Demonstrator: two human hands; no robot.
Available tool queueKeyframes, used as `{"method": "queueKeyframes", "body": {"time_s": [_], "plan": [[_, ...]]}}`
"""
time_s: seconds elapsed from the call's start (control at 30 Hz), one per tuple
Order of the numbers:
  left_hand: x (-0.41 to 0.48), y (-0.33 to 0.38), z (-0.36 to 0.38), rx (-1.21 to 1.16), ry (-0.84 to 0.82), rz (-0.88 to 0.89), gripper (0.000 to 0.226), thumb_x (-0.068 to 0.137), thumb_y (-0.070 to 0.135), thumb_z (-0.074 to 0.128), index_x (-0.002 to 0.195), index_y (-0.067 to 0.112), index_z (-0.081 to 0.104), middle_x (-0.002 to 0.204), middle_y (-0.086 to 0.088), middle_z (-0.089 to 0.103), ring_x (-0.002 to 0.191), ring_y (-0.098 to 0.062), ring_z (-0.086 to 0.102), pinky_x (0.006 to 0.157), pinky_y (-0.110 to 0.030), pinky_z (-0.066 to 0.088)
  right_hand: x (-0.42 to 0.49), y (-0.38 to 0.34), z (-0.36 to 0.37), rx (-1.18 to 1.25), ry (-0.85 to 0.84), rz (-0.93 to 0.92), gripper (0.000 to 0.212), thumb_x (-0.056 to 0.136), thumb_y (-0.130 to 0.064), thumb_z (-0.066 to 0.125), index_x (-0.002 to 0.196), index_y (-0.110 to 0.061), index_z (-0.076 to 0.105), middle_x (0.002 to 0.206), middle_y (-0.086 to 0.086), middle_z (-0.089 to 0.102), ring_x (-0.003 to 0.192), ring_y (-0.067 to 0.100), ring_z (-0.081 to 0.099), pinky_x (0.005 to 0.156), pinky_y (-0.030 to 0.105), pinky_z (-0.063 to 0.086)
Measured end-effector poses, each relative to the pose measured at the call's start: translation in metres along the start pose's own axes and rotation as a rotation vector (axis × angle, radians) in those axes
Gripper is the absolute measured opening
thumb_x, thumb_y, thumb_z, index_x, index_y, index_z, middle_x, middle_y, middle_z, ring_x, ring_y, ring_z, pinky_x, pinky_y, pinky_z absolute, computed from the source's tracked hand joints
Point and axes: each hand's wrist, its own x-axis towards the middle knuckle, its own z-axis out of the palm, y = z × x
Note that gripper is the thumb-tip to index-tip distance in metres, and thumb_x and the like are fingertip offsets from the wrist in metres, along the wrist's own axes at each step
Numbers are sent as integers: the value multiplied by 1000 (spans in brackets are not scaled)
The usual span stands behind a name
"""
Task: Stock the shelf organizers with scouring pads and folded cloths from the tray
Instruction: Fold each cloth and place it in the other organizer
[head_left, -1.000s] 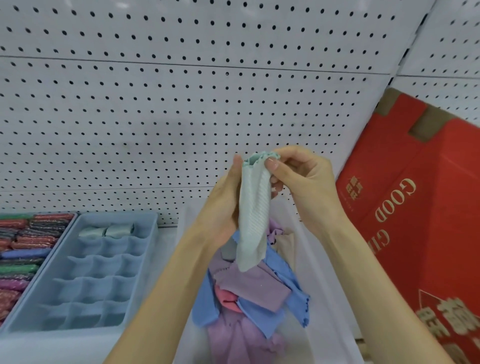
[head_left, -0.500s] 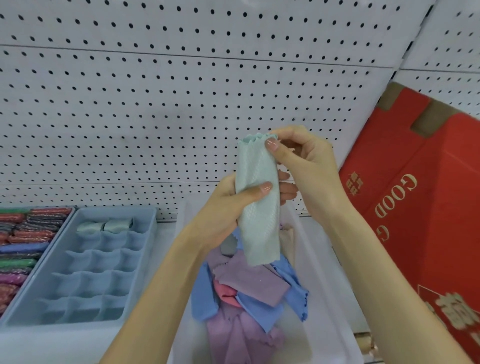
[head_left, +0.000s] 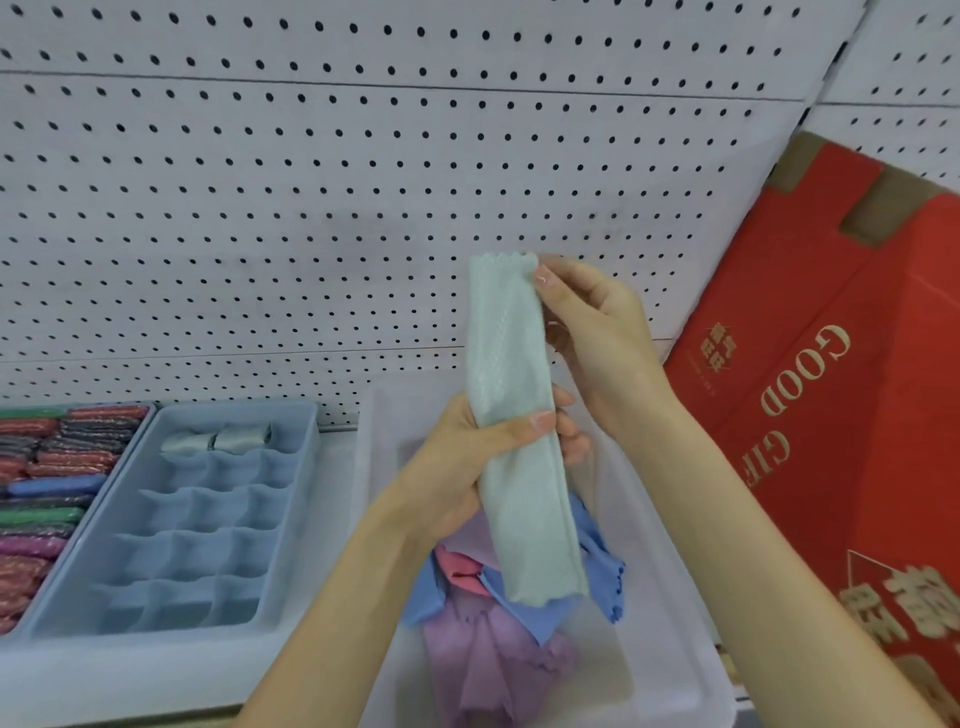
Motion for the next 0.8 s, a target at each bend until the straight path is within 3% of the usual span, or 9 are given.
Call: {"method": "queueKeyframes", "body": {"time_s": [0.1,0.23,0.3,0.43,0.5,0.57,0.63,0.7,0.8], "plan": [[1,-6,-5,-71,207,1,16,85,3,56,96,1,67,87,-10,73,79,-21,71,70,-27,57,-11,32,-13,-136,67,191,22,91,-35,58,101,-15,62,87,-2,67,77,10,65,66,22,50],[-1,-7,-16,26,299,-40,27,96,14,47,111,1,66,110,-14,70,102,-27,68,81,-35,58,-41,72,-27,-136,-237,410,48,79,-52,52,104,-13,66,98,3,73,94,16,68,83,28,54],[-1,-6,-19,106,314,-75,29,97,18,47,115,3,65,114,-10,69,106,-27,66,88,-39,55,-47,77,-27,-184,-298,384,35,82,-41,56,103,-14,65,97,0,74,96,12,68,88,25,53],[0,-4,-23,192,304,-124,29,98,22,46,114,9,65,114,-4,70,106,-22,66,89,-38,55,-42,70,-23,-148,-312,266,12,92,-14,55,94,-9,66,81,-4,73,77,4,67,69,16,50],[0,-2,-23,145,265,-157,34,98,26,43,117,7,64,115,-6,70,103,-22,67,81,-36,57,-43,68,-18,-213,-326,199,17,96,-17,49,97,-7,63,83,1,68,73,2,63,66,18,48],[0,-1,-20,103,237,-165,37,99,30,39,121,10,62,114,-4,70,102,-18,68,79,-30,56,-47,72,-10,-281,-338,118,21,99,-27,42,102,-16,59,98,8,66,91,8,64,79,24,51],[0,-5,-16,86,228,-157,37,99,30,38,124,13,59,111,1,71,101,-12,68,79,-24,55,-52,77,-1,-299,-334,33,21,101,-28,38,104,-22,57,104,6,64,103,10,61,89,25,48],[1,-9,-15,77,251,-148,36,98,27,41,126,13,59,117,2,69,102,-11,67,82,-24,55,-54,78,2,-307,-311,20,20,101,-21,39,99,-20,59,96,-2,64,97,3,61,86,20,47],[2,-9,-25,68,269,-198,37,98,25,42,128,10,57,123,-5,66,112,-19,63,94,-33,52,-46,75,-9,-305,-292,136,18,96,-14,52,91,-5,66,90,16,68,86,27,64,81,42,49]]}}
